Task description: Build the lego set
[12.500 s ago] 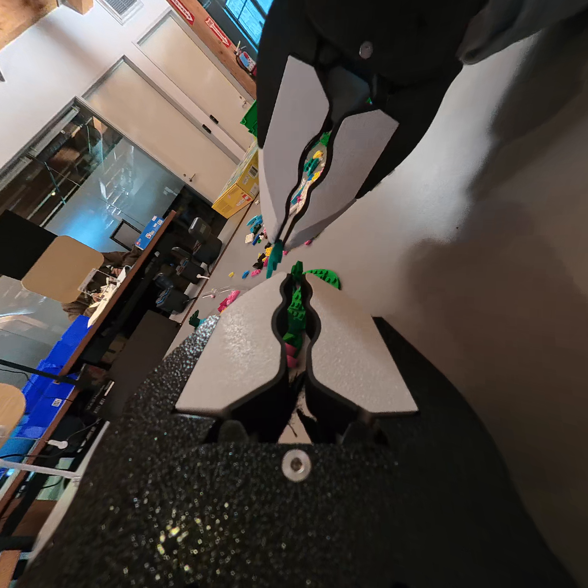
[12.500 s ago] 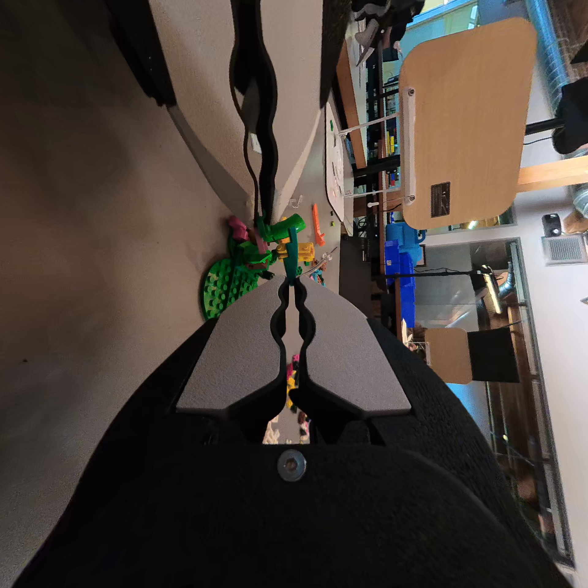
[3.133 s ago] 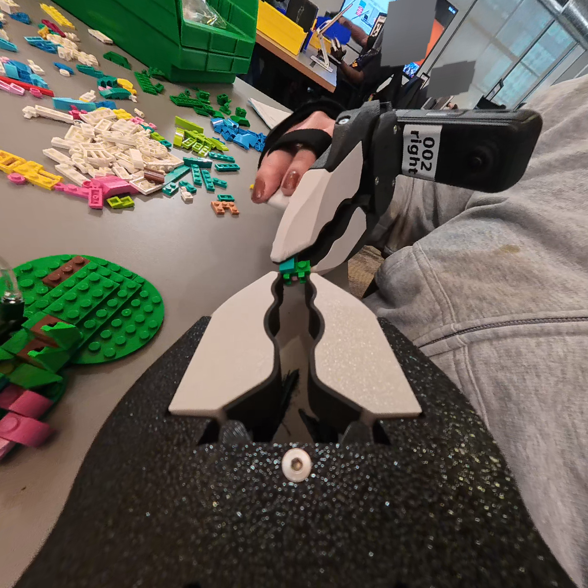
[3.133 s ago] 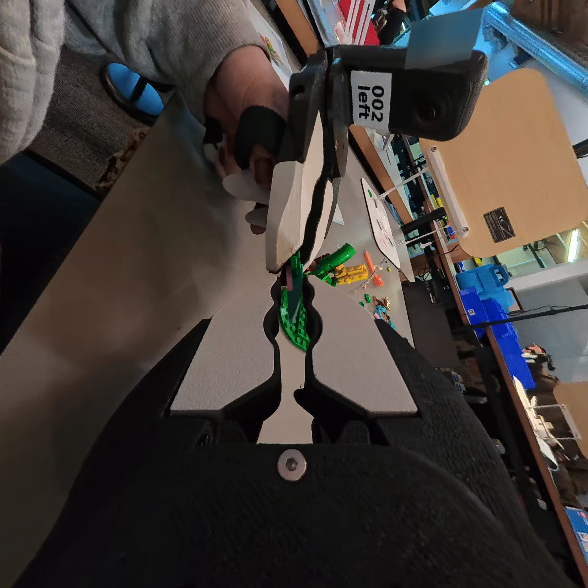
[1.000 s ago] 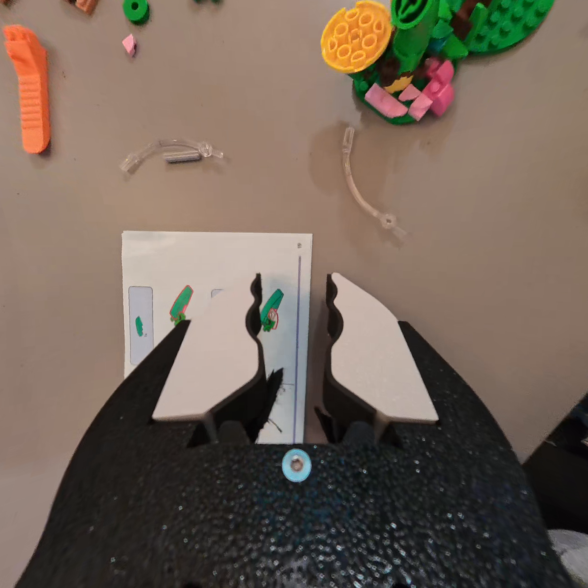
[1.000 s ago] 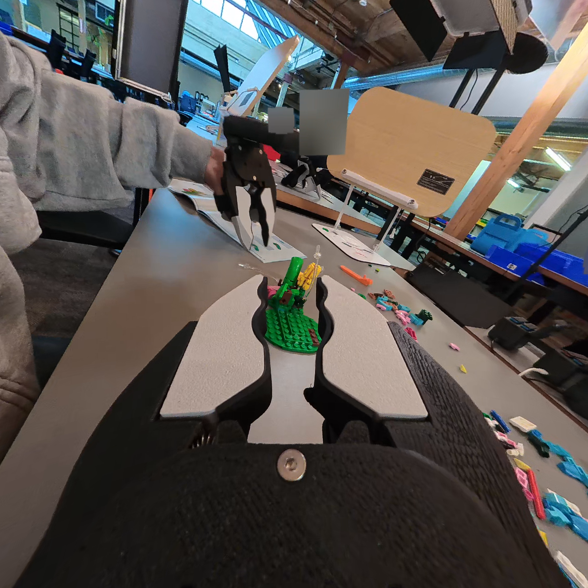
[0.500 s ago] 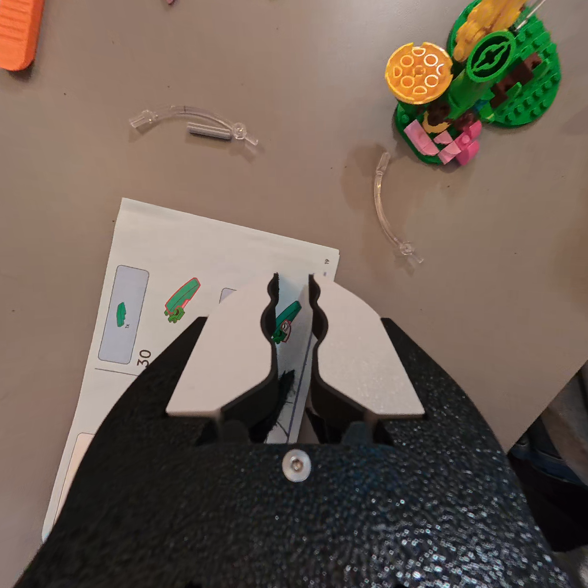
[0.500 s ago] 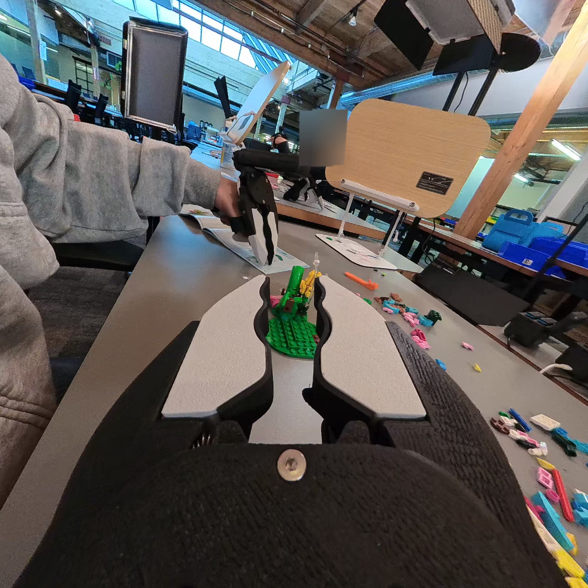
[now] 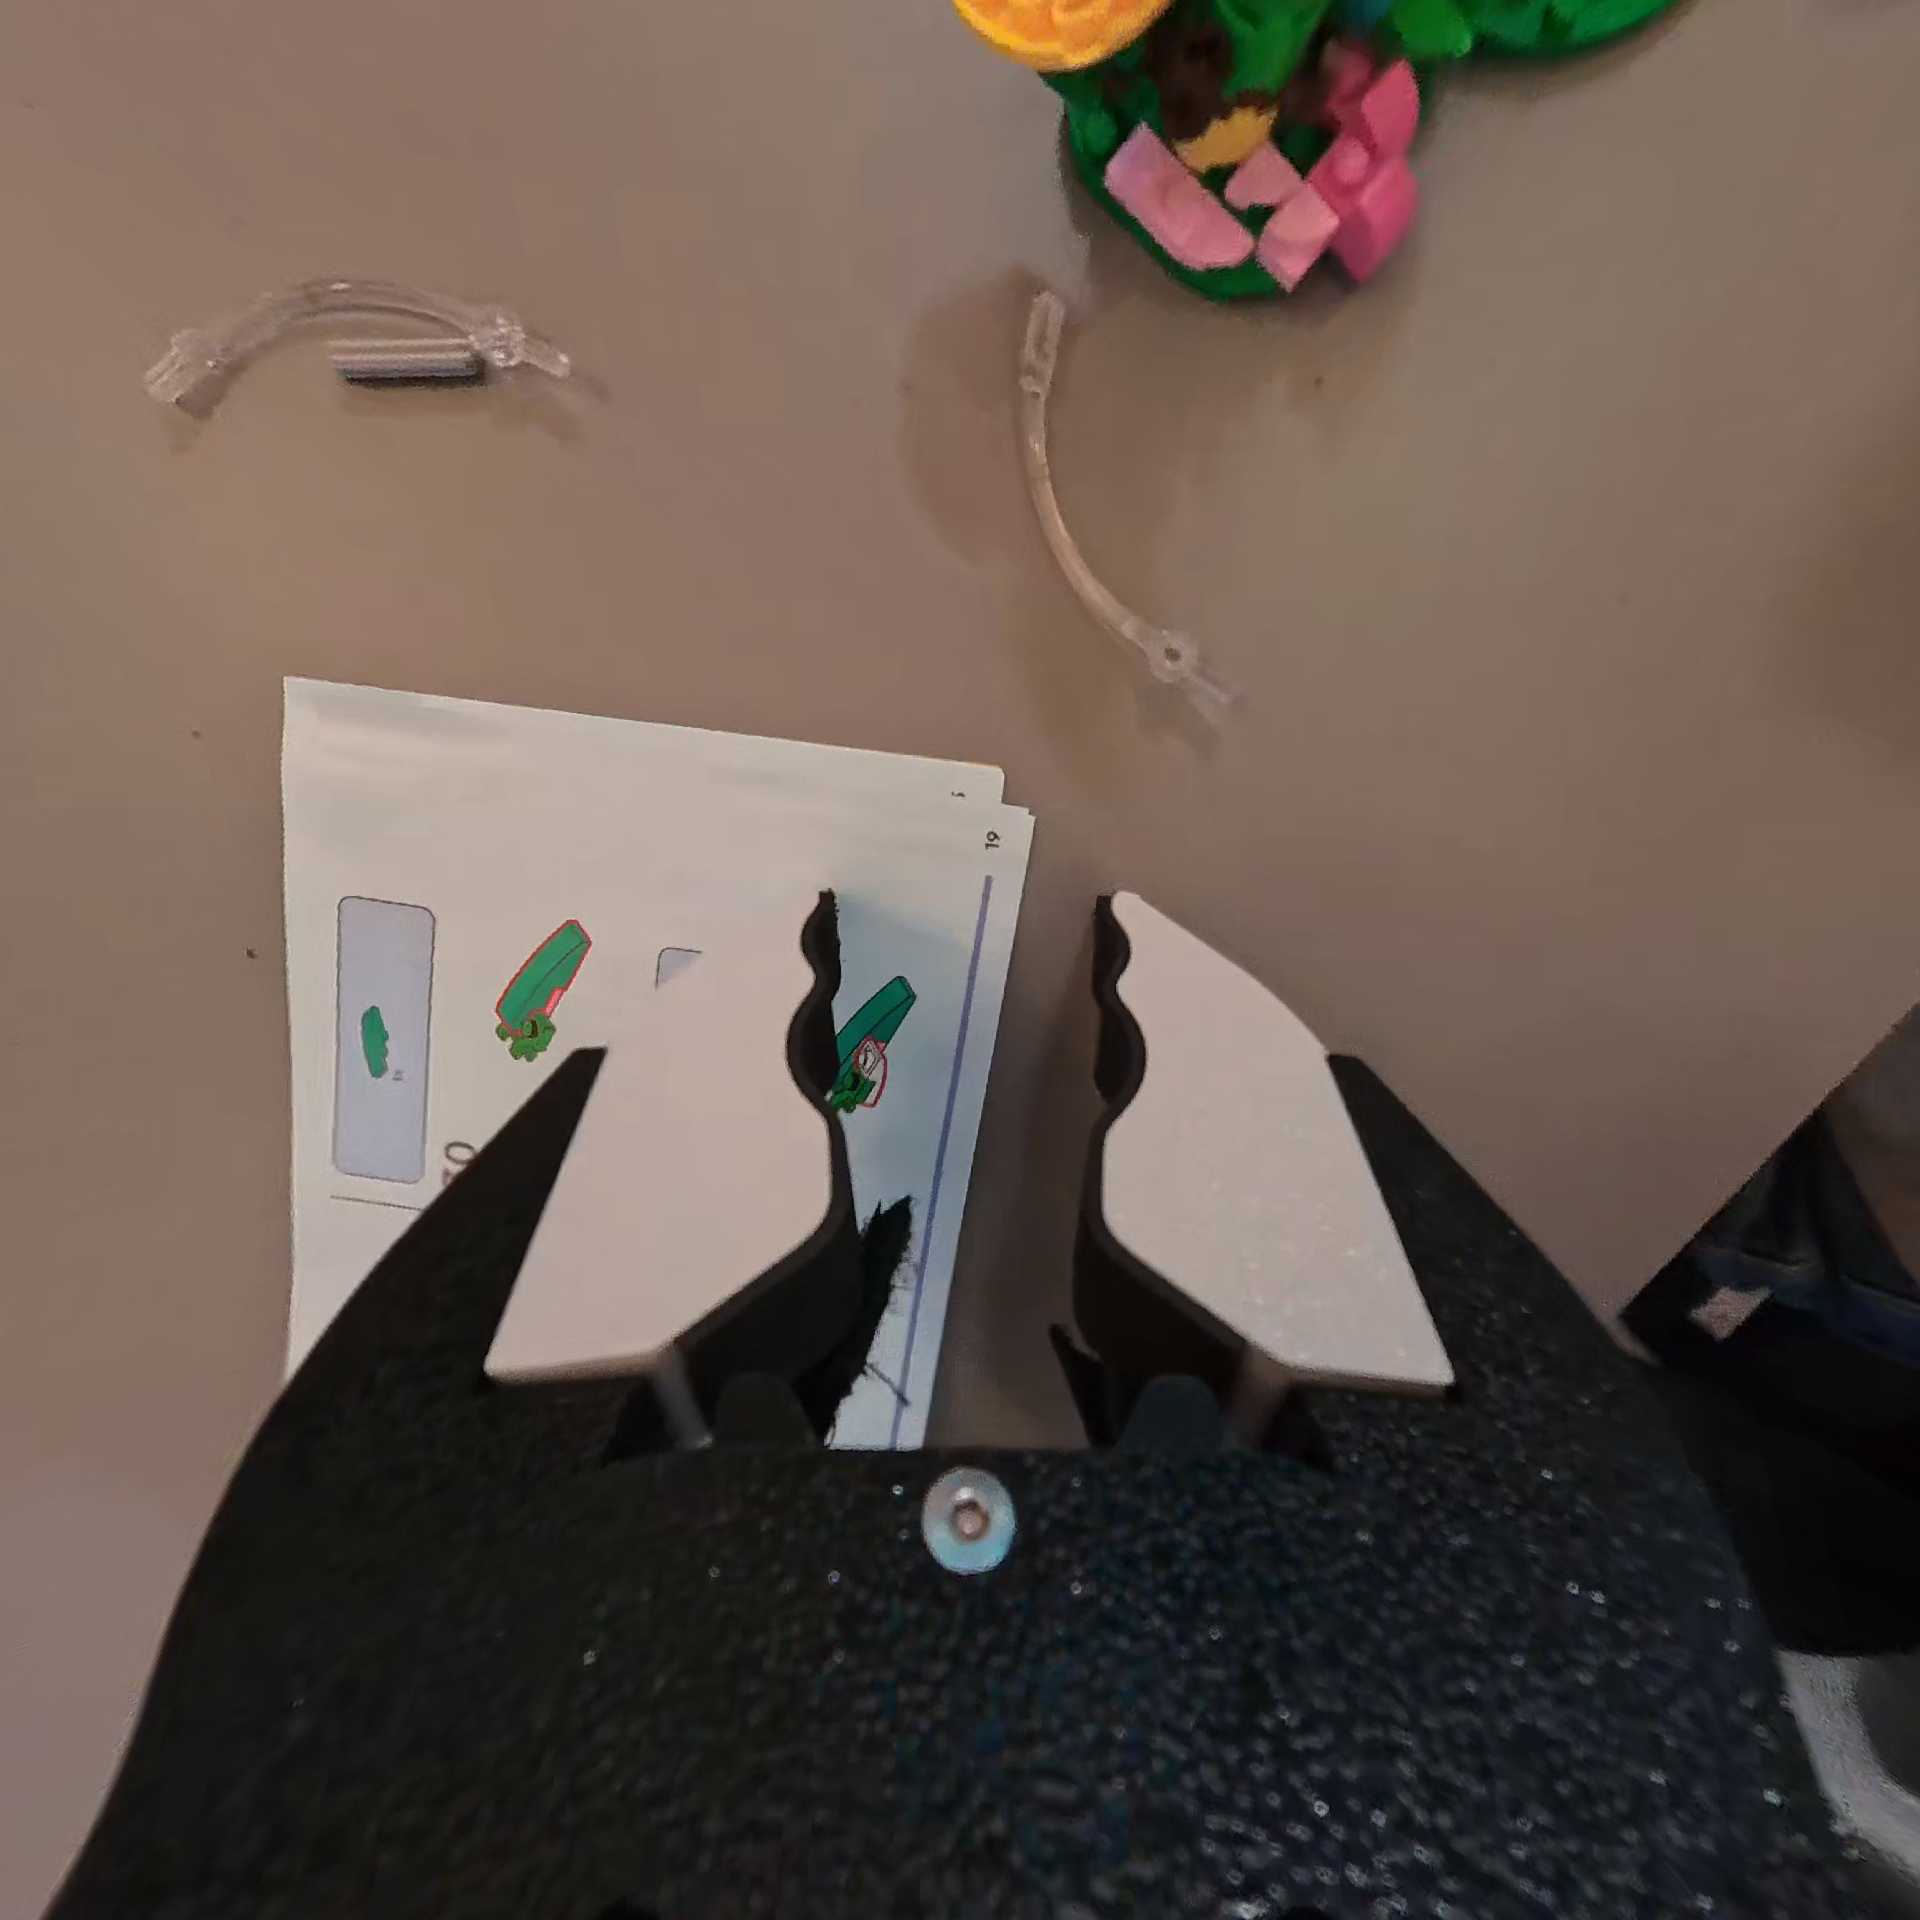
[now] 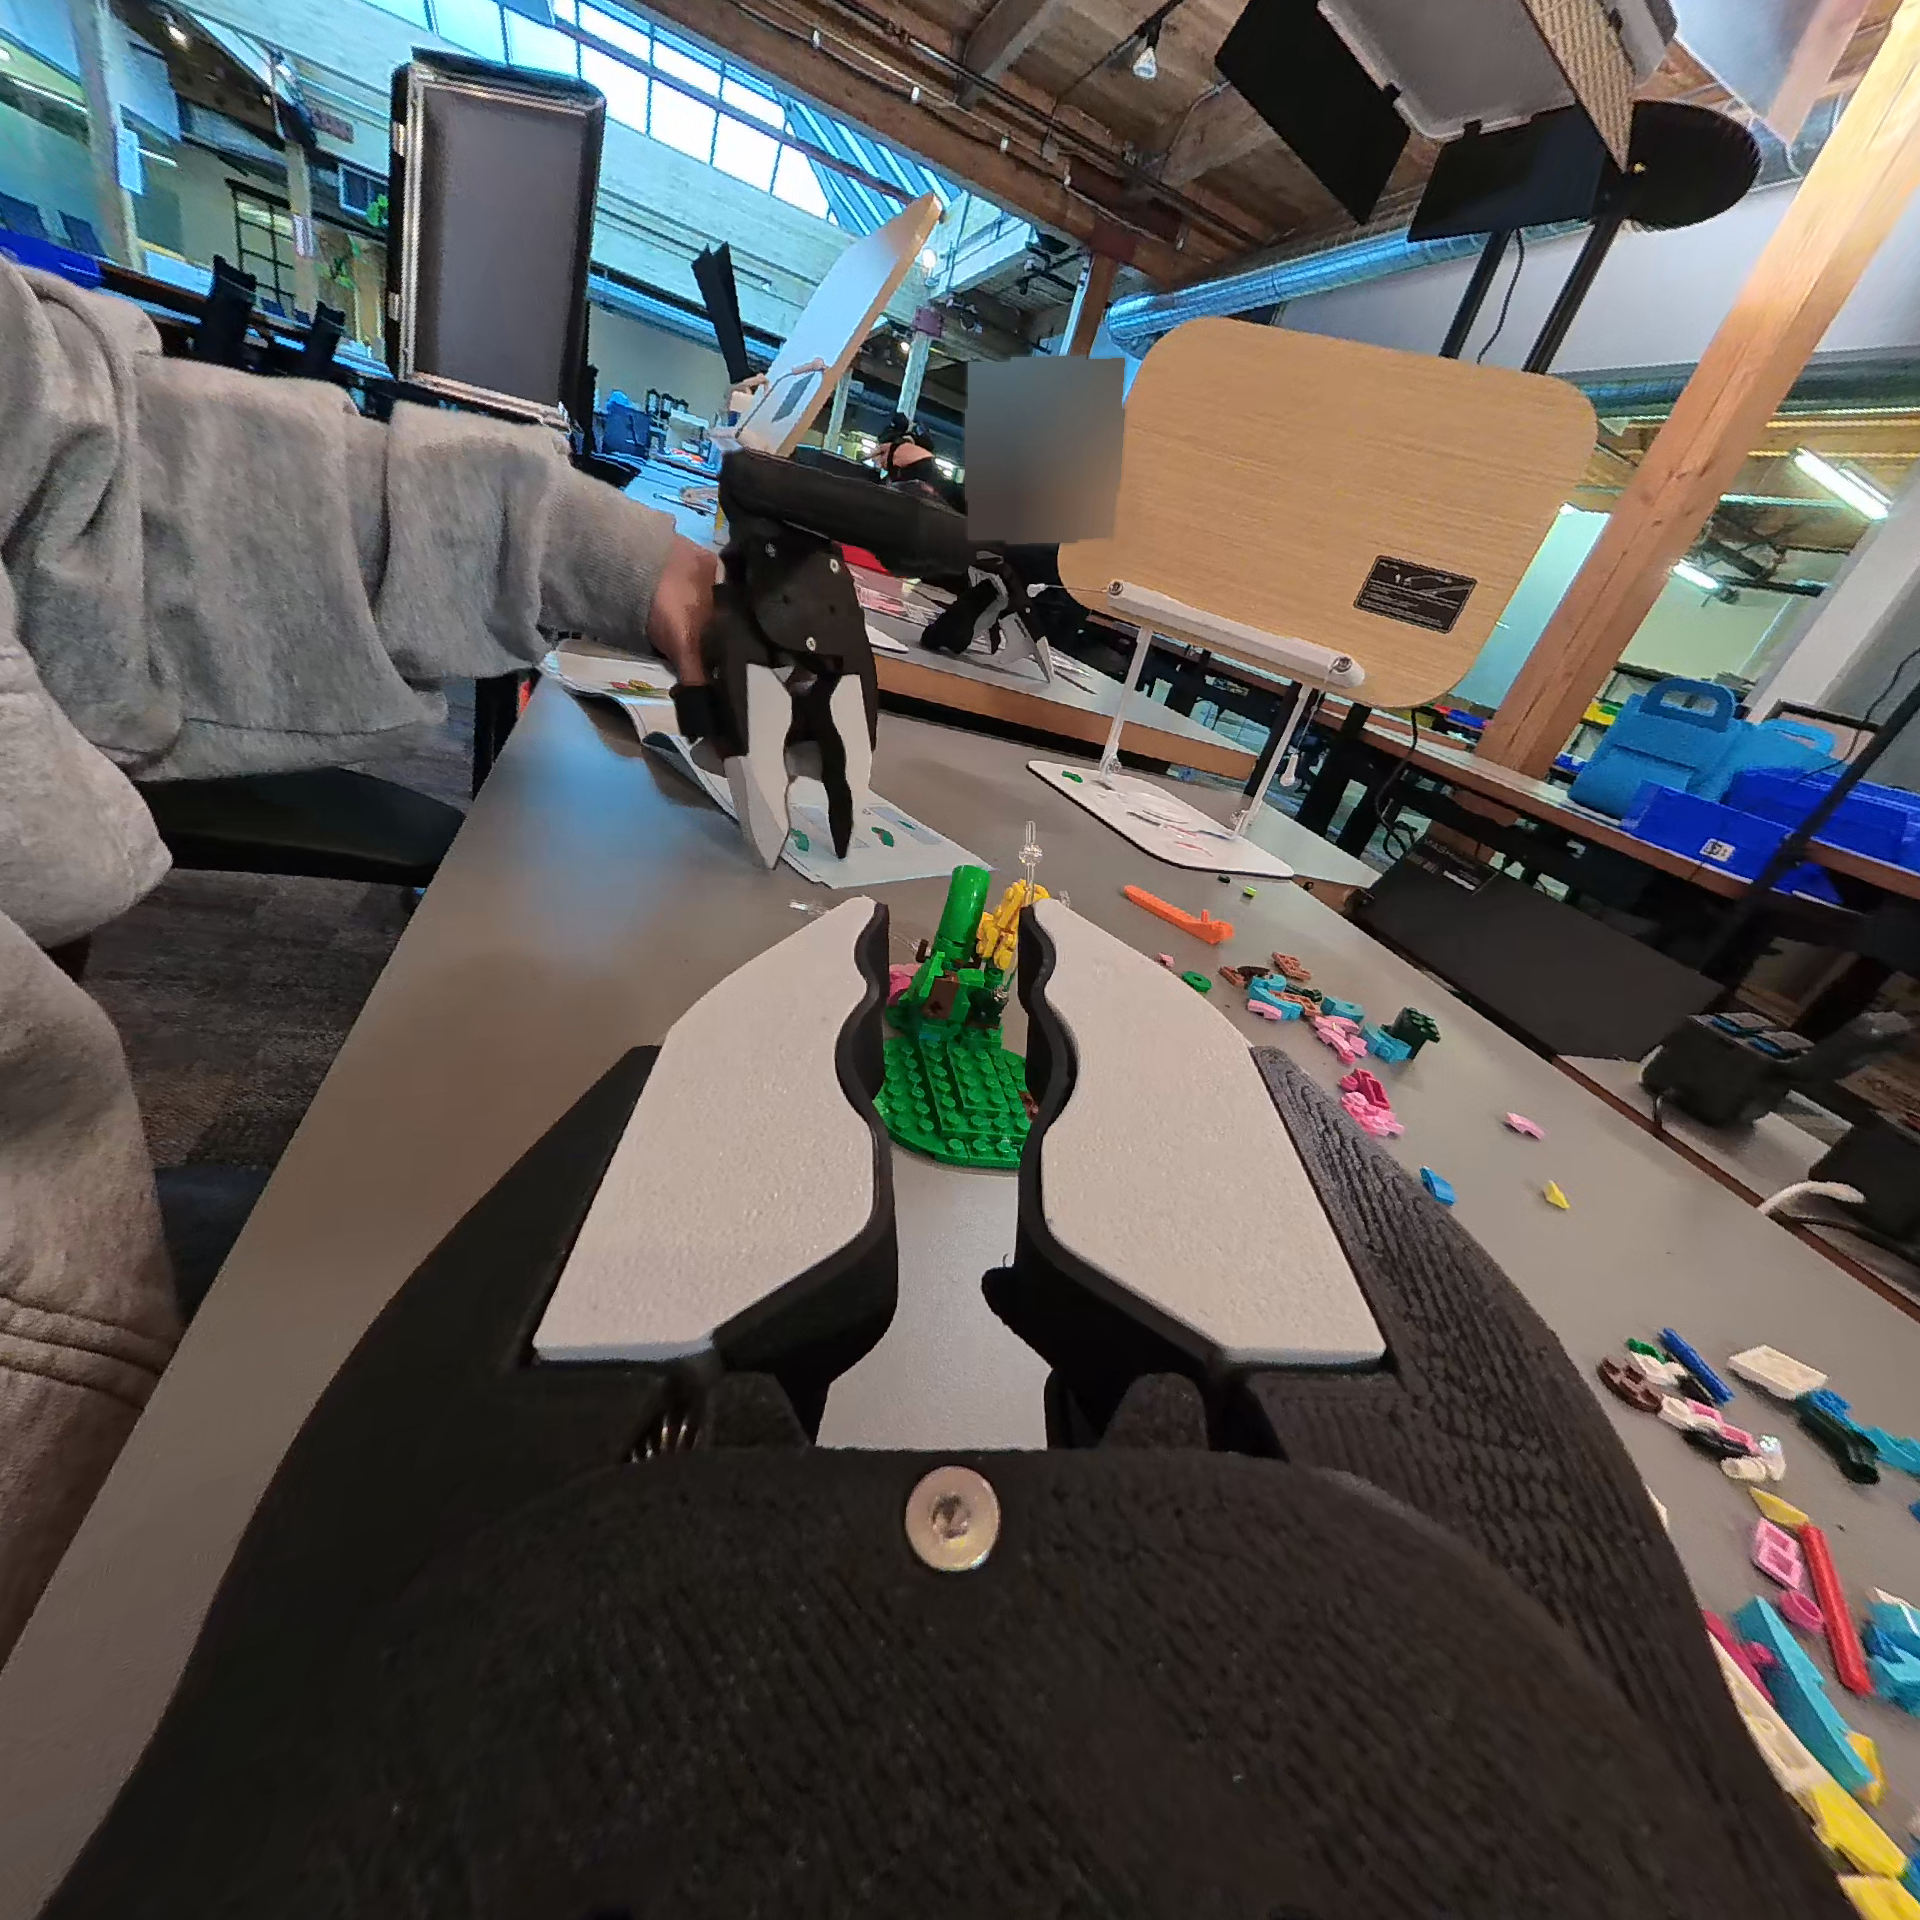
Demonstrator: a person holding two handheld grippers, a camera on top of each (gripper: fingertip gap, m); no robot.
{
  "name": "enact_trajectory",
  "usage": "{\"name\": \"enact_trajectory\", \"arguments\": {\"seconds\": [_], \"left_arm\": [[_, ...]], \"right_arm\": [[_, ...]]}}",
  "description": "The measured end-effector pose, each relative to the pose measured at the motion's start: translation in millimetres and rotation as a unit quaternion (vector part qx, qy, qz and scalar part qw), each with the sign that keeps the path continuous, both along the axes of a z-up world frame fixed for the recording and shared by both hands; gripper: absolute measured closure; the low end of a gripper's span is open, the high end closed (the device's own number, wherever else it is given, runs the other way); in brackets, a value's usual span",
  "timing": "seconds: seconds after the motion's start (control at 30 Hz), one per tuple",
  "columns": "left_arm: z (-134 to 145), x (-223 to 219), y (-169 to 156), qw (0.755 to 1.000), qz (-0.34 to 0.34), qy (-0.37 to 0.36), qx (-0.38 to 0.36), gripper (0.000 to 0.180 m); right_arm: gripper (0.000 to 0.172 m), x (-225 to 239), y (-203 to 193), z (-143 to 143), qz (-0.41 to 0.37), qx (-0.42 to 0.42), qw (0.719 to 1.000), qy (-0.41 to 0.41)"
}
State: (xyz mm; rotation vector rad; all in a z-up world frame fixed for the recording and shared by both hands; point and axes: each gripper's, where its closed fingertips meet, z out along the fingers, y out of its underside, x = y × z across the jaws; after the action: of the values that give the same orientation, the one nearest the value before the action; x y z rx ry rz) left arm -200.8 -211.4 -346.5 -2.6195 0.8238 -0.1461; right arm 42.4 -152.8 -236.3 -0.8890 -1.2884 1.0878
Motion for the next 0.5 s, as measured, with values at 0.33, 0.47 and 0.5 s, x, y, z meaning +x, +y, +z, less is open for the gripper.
{"name": "enact_trajectory", "arguments": {"seconds": [0.33,0.47,0.5], "left_arm": [[0.5,6.3,-4.0,0.999,-0.037,0.016,-0.001,0.155],[1.6,5.6,-2.3,0.998,-0.05,0.041,0.018,0.157],[2.0,4.7,-1.1,0.997,-0.049,0.049,0.022,0.155]], "right_arm": [[0.15,-0.4,-4.5,-1.6,0.008,0.004,1.0,-0.007],[0.15,-0.1,-5.5,-2.0,0.009,0.006,1.0,-0.009],[0.151,0.0,-5.5,-2.1,0.009,0.005,1.0,-0.009]]}}
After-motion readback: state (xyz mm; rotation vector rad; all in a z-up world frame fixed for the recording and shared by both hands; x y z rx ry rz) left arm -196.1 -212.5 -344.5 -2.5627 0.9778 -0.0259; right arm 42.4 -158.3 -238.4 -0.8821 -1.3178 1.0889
